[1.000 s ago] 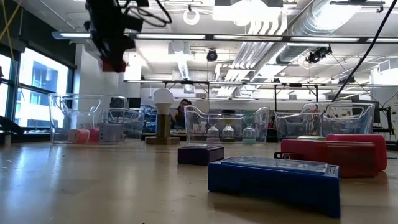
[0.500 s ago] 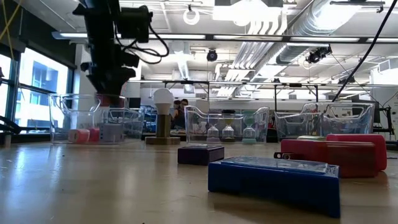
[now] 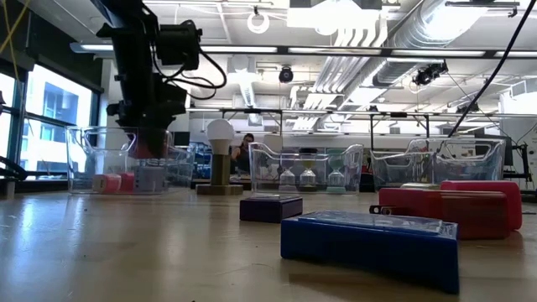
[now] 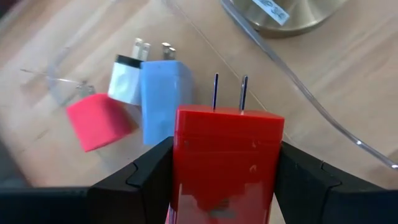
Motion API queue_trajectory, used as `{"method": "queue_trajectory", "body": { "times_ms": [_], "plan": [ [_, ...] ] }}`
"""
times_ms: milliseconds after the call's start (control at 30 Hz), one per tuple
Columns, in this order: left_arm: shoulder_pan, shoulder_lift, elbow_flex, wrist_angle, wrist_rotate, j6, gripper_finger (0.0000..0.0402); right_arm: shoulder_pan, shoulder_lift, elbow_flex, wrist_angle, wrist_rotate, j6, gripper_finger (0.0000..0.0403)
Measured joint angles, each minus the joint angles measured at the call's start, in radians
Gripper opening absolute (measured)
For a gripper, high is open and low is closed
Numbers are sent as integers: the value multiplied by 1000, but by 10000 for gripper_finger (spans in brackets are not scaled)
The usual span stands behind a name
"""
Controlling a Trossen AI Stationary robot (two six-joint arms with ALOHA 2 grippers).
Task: Pick & Place Office items
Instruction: Put the left red charger adapter into the left transparent bin
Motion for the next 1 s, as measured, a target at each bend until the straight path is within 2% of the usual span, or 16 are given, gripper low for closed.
{"method": "queue_trajectory", "body": {
  "times_ms": [500,1000],
  "plan": [
    [1,67,-34,88,50,4,216,-1,0,0,2,0,-2,330],
    [10,67,-34,91,63,4,217,-1,0,0,2,0,-2,330]
  ]
}}
